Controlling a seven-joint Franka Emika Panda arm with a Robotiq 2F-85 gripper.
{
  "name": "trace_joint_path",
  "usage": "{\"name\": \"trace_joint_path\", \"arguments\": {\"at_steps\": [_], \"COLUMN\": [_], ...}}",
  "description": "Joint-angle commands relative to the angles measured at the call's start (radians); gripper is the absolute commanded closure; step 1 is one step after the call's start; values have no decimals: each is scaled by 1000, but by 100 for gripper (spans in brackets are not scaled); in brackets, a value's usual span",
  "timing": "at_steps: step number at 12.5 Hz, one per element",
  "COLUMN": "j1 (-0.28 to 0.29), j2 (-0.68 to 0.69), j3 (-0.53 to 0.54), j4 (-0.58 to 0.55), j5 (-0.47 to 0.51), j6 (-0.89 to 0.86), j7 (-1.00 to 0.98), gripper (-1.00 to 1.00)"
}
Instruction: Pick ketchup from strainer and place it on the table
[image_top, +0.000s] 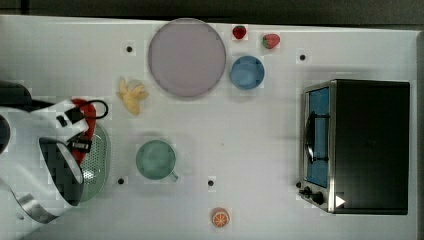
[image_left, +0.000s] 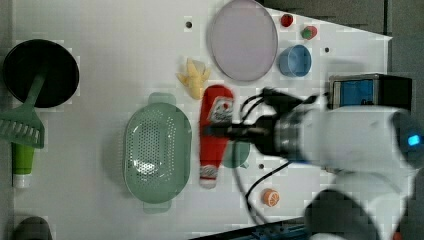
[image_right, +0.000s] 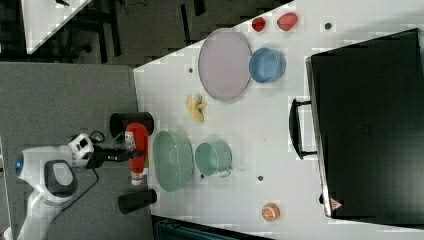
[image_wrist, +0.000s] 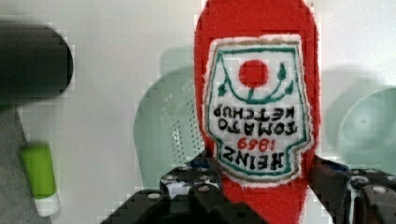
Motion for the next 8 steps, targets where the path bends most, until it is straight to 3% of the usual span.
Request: {"name": "trace_joint_path", "arguments": {"at_steps": [1, 4, 8], "j1": [-102, -126, -131], "j2": [-10, -9, -8], "j3": [-115, -240, -418], "j4": [17, 12, -13], "j5": [9, 3, 3], "j6": [-43, -42, -45], "j7": [-102, -233, -250], "gripper": [-17, -17, -17]}}
